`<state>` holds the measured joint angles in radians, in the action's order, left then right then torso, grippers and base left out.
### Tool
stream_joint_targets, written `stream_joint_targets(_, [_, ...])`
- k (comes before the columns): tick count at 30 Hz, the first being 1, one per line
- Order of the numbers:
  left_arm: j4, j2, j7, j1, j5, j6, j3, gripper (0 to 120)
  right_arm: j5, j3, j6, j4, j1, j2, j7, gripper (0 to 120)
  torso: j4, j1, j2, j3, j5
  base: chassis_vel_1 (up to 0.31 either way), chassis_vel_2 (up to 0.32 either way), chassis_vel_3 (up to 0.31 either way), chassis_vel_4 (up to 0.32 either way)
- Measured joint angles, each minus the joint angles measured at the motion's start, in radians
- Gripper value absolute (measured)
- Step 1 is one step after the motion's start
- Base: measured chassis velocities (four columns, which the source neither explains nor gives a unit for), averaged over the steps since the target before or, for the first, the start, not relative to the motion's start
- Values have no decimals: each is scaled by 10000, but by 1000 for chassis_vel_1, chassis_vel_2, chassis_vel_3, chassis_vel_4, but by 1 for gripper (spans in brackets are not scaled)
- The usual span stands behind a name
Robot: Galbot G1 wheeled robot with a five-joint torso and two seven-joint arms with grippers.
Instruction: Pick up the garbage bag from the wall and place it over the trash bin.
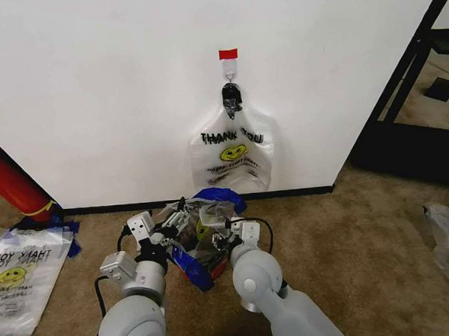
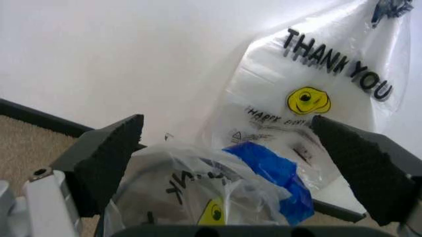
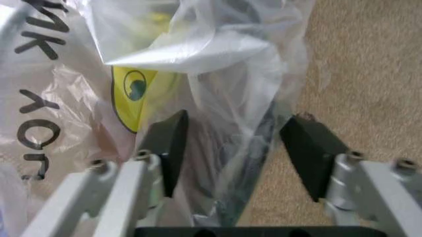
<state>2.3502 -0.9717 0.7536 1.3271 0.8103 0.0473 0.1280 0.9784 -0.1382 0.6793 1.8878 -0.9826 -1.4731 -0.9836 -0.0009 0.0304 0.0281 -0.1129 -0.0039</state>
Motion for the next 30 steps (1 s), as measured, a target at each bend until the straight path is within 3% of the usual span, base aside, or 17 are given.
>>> stream_joint_targets(13, [111, -95, 57, 226, 117, -8, 90, 100, 198, 16, 173, -345, 189, -148, -438, 3, 0, 0, 0, 0, 1, 0, 0, 0, 0])
stream_joint_targets(25, [309, -59, 1, 246, 78, 95, 91, 100, -536, 386, -342, 459, -419, 267, 357, 2, 0, 1, 0, 0, 0, 0, 0, 0, 0])
stream_joint_targets(30, [576, 679, -687, -122, 224, 489, -10, 100, -1097, 1111, -707, 1399, -1140, 821, 1256, 2, -1, 1, 0, 0, 2, 0, 0, 0, 0])
